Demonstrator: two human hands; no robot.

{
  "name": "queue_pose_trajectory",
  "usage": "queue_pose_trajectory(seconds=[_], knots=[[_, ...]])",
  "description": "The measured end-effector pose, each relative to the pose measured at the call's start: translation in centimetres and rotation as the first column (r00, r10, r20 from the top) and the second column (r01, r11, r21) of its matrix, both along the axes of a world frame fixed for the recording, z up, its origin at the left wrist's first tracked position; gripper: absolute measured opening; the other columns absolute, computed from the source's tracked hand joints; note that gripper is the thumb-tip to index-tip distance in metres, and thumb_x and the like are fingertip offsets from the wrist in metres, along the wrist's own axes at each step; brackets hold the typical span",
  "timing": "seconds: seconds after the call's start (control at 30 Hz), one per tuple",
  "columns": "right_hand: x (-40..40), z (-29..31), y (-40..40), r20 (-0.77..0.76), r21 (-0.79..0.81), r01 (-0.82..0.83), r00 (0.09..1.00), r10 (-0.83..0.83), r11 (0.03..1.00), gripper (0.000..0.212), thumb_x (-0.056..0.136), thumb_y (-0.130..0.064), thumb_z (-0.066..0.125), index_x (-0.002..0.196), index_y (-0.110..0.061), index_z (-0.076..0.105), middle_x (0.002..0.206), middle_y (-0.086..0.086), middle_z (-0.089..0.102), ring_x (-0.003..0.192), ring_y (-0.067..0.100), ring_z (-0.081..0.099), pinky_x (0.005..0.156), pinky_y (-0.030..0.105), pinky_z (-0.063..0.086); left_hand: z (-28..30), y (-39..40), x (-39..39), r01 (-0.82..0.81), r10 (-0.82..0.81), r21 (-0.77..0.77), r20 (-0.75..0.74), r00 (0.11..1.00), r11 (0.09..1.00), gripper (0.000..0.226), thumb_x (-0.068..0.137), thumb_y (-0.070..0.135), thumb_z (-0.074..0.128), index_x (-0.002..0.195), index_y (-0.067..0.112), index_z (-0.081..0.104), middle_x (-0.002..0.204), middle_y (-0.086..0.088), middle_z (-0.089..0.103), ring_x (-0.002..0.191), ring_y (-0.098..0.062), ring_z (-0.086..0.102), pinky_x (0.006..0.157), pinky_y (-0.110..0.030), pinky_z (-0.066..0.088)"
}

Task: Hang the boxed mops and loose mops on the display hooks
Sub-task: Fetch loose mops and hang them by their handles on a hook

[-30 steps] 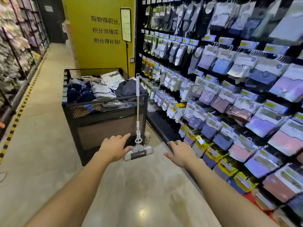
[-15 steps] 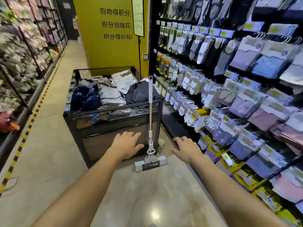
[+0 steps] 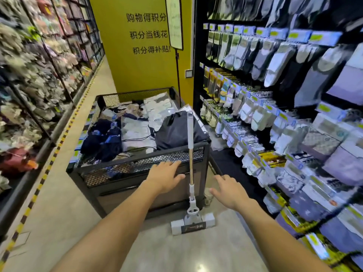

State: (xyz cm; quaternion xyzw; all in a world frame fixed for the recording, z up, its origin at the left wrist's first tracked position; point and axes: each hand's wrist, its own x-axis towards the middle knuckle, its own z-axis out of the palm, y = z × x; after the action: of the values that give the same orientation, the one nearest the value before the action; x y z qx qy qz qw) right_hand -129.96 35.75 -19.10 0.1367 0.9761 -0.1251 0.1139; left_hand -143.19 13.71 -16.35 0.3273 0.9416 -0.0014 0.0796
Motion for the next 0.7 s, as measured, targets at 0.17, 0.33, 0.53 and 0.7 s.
queue_pose_trajectory(seconds=[0.17, 0.33, 0.53, 0.7], knots=[[-5.7, -1.3, 2.9, 0.003, -0.058, 0.004, 1.000, -0.004, 0.998, 0.058, 0.105, -0.053, 0.045, 0.154, -0.024, 0.036, 0.150, 0.011, 0.046, 0.133, 0.033, 0.050, 0.102, 0.043, 0.044, -1.2, 4.2, -7.7, -0.034, 0.032, 0.142, 0.021, 0.999, 0.989, 0.068, 0.105, 0.060, 0.042, 0.163, 0.027, 0.029, 0.158, -0.005, 0.049, 0.140, -0.031, 0.050, 0.109, -0.047, 0.046], [-12.7, -2.6, 5.6, 0.015, -0.122, 0.029, 1.000, -0.027, 0.992, 0.055, 0.105, -0.051, 0.046, 0.154, -0.025, 0.037, 0.148, 0.006, 0.047, 0.133, 0.029, 0.050, 0.102, 0.041, 0.045, -2.1, 8.6, -15.2, -0.151, 0.108, 0.399, 0.128, 0.986, 0.904, 0.074, 0.104, 0.055, 0.053, 0.165, 0.025, 0.025, 0.157, -0.005, 0.050, 0.140, -0.030, 0.052, 0.103, -0.048, 0.051], [-20.2, -3.9, 7.6, 0.005, -0.214, 0.043, 0.999, -0.043, 0.976, 0.055, 0.105, -0.052, 0.045, 0.155, -0.030, 0.035, 0.150, 0.001, 0.047, 0.137, 0.022, 0.048, 0.101, 0.039, 0.046, -3.8, 13.4, -21.1, -0.248, 0.080, 0.694, 0.266, 0.961, 0.676, 0.084, 0.101, 0.044, 0.066, 0.167, 0.032, 0.014, 0.163, 0.003, 0.045, 0.143, -0.022, 0.052, 0.103, -0.046, 0.054], [-24.9, -4.5, 8.5, -0.064, -0.303, 0.017, 0.997, -0.038, 0.953, 0.053, 0.107, -0.046, 0.048, 0.155, -0.028, 0.039, 0.154, -0.003, 0.049, 0.142, 0.018, 0.046, 0.106, 0.035, 0.040, -4.9, 15.9, -23.2, -0.202, 0.041, 0.803, 0.217, 0.975, 0.560, 0.083, 0.101, 0.032, 0.069, 0.165, 0.039, 0.018, 0.151, 0.003, 0.058, 0.125, -0.022, 0.065, 0.096, -0.045, 0.058]])
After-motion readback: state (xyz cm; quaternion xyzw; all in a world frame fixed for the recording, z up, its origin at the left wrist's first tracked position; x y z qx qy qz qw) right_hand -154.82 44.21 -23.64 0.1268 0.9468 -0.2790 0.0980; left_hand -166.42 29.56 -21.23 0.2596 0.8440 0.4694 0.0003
